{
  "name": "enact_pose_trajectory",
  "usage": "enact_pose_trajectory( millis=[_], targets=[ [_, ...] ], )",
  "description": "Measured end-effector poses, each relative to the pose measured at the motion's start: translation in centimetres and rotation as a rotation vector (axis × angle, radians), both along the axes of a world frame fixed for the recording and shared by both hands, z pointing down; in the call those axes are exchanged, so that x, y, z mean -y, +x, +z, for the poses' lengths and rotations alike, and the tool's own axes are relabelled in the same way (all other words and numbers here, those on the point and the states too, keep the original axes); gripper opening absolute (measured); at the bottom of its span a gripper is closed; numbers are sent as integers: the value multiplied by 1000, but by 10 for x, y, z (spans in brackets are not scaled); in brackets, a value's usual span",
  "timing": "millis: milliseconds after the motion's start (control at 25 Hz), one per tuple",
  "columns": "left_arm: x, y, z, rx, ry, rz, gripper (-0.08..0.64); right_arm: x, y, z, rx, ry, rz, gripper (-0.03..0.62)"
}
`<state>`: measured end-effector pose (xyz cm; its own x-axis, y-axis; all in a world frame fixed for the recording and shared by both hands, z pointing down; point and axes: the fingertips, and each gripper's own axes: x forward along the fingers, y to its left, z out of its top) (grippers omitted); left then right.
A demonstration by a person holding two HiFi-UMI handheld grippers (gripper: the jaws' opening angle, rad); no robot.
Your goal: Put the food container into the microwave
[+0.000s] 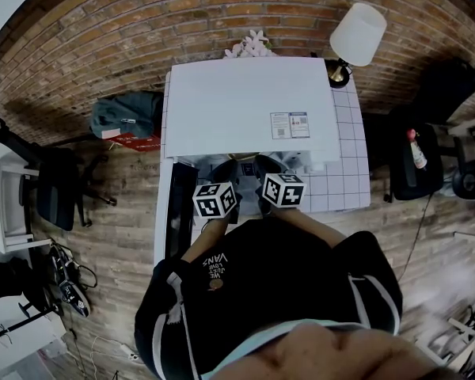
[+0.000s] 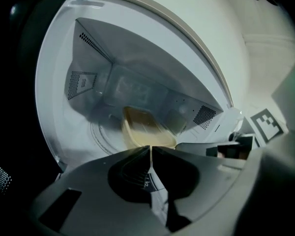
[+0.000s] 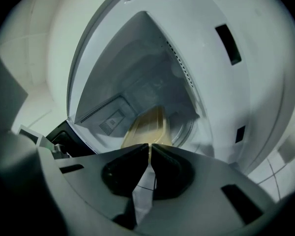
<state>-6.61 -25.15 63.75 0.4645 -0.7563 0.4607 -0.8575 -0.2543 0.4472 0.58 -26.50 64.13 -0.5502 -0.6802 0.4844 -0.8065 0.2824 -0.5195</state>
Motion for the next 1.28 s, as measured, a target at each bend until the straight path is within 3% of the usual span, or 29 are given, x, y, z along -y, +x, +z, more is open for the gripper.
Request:
enact_pose_trajectory(
  millis=[800, 1280],
  targets=[
    [18, -5, 1, 0, -6, -15, 24, 21, -5, 0, -4, 7, -14, 18],
    [5, 0, -9, -20, 27, 4, 24, 12, -2, -15, 22, 69, -2, 18]
  ],
)
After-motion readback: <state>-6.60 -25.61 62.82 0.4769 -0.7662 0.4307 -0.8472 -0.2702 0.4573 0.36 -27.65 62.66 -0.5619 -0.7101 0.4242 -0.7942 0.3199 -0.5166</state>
